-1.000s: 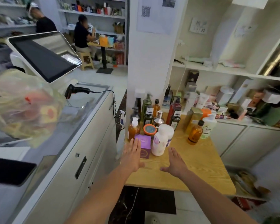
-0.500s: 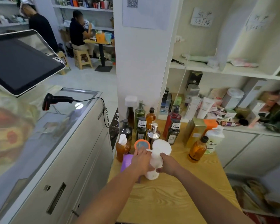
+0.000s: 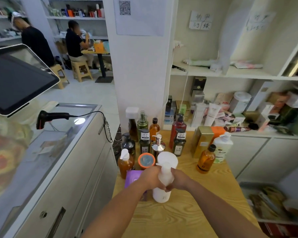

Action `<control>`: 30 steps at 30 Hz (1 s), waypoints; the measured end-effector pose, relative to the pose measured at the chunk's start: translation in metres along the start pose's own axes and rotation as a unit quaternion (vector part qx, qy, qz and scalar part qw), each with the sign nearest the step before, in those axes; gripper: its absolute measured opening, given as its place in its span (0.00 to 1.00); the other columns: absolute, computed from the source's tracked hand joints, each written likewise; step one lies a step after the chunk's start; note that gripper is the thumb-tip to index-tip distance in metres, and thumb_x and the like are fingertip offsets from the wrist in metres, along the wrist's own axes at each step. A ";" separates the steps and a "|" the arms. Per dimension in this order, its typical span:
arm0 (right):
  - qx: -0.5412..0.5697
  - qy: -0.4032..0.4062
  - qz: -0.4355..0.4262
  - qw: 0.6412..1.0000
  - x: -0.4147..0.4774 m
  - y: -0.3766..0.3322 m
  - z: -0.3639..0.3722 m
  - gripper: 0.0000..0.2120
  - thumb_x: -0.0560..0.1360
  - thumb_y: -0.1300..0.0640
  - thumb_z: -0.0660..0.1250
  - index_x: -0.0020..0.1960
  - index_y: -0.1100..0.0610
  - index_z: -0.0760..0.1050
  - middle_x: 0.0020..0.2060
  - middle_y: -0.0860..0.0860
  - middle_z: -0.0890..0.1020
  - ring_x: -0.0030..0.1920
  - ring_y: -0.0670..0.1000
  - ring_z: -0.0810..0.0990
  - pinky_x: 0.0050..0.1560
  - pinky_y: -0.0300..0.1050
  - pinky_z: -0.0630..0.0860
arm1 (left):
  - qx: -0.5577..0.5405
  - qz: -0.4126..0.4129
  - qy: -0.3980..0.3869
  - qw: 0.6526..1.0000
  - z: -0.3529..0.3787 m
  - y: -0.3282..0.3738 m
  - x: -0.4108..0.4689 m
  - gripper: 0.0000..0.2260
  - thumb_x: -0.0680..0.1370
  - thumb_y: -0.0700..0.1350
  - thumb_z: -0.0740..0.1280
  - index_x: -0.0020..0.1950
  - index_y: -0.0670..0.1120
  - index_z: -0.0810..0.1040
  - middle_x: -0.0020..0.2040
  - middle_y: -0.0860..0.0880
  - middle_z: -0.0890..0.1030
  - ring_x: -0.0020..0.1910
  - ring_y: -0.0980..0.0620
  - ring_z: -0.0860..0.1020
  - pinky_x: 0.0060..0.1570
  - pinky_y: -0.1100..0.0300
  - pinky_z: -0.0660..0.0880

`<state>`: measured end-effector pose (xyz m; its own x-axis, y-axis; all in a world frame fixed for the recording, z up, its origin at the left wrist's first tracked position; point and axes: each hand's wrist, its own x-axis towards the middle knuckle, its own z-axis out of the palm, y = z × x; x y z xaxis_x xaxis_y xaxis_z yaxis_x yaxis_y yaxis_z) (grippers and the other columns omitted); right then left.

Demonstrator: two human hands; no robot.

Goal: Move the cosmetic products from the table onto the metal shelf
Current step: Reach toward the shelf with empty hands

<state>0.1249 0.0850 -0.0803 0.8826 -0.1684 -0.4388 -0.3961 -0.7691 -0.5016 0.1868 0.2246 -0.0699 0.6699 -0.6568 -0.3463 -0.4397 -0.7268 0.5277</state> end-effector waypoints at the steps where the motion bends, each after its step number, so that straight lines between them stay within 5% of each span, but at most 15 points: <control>1: 0.005 0.003 -0.002 1.000 -0.009 0.001 -0.002 0.37 0.63 0.56 0.78 0.69 0.55 0.67 0.63 0.54 0.76 0.61 0.54 0.74 0.59 0.46 0.72 | 0.008 0.009 0.000 1.000 0.001 0.005 -0.003 0.32 0.61 0.52 0.79 0.62 0.48 0.74 0.57 0.50 0.79 0.56 0.49 0.77 0.53 0.49 0.77; 7: 0.099 0.071 0.018 0.992 -0.084 0.024 0.000 0.36 0.64 0.60 0.77 0.69 0.52 0.68 0.63 0.51 0.75 0.61 0.53 0.74 0.58 0.45 0.71 | 0.036 0.088 -0.015 0.995 0.016 0.051 -0.034 0.34 0.65 0.52 0.79 0.66 0.46 0.71 0.60 0.48 0.78 0.58 0.47 0.76 0.48 0.58 0.72; 12: 0.202 0.159 0.076 0.963 -0.171 0.064 0.010 0.32 0.65 0.59 0.77 0.66 0.54 0.70 0.60 0.53 0.77 0.59 0.52 0.75 0.55 0.45 0.73 | 0.010 0.148 -0.042 0.988 0.054 0.108 -0.062 0.36 0.61 0.53 0.80 0.66 0.47 0.73 0.59 0.48 0.79 0.57 0.49 0.77 0.52 0.54 0.75; 18: 0.297 0.271 0.170 0.900 -0.298 0.126 0.023 0.29 0.66 0.58 0.77 0.64 0.58 0.72 0.57 0.52 0.78 0.55 0.49 0.75 0.55 0.43 0.73 | -0.027 0.252 -0.096 0.963 0.119 0.202 -0.108 0.34 0.62 0.50 0.80 0.65 0.45 0.75 0.57 0.47 0.79 0.56 0.46 0.77 0.53 0.52 0.75; 23: 0.346 0.354 0.248 0.833 -0.410 0.165 0.042 0.25 0.67 0.61 0.76 0.62 0.58 0.74 0.58 0.55 0.79 0.60 0.54 0.76 0.62 0.51 0.74 | -0.040 0.327 -0.158 0.931 0.183 0.281 -0.156 0.29 0.62 0.47 0.81 0.61 0.42 0.78 0.55 0.46 0.81 0.51 0.47 0.78 0.49 0.52 0.76; 30: 0.365 0.453 0.326 0.745 -0.576 0.208 0.084 0.25 0.68 0.59 0.75 0.63 0.57 0.73 0.56 0.54 0.79 0.59 0.54 0.76 0.64 0.54 0.73 | -0.018 0.431 -0.251 0.867 0.283 0.391 -0.255 0.31 0.64 0.46 0.80 0.65 0.44 0.74 0.58 0.48 0.78 0.56 0.49 0.76 0.60 0.52 0.74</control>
<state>-0.4868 0.0737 0.0060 0.1187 -0.9613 -0.2488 -0.5554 0.1434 -0.8191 -0.3251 0.0511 0.0048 -0.2468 -0.9637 -0.1015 -0.6228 0.0776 0.7785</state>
